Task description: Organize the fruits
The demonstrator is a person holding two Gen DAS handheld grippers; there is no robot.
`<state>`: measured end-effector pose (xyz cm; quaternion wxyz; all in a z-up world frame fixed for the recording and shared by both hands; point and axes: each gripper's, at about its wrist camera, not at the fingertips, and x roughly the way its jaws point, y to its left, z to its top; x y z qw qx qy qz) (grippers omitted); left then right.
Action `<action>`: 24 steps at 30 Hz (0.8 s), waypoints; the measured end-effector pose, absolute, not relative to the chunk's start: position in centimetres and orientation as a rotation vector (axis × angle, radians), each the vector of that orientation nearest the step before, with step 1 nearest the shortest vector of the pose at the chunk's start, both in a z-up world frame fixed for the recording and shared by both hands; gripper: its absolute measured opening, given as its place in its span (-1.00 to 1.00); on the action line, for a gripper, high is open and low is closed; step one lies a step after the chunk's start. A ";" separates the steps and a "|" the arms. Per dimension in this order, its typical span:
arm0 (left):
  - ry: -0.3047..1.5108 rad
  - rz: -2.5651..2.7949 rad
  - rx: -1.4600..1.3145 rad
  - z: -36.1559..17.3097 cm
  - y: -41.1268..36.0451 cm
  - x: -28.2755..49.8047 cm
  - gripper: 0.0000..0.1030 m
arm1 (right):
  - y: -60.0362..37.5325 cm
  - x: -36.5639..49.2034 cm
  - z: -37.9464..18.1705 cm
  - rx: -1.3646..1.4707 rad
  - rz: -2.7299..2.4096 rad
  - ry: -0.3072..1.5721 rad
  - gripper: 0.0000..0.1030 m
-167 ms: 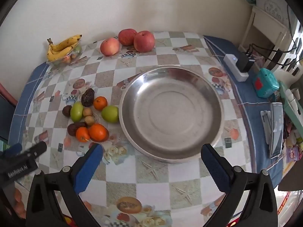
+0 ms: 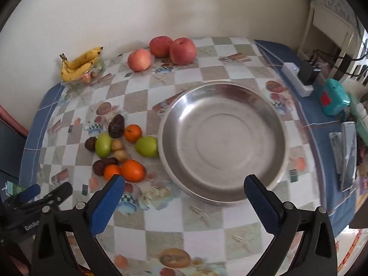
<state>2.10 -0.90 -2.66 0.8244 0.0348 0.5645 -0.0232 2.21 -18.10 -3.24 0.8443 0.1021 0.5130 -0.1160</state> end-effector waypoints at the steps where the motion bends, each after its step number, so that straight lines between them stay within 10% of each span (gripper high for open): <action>1: 1.194 -0.043 0.087 -2.8 -1.0 2.1 1.00 | -18.0 2.0 -3.5 0.208 -0.247 1.083 1.00; 24: 1.280 -0.067 0.153 -6.1 -1.9 5.7 1.00 | -22.5 -1.0 -7.0 0.147 -0.303 1.111 1.00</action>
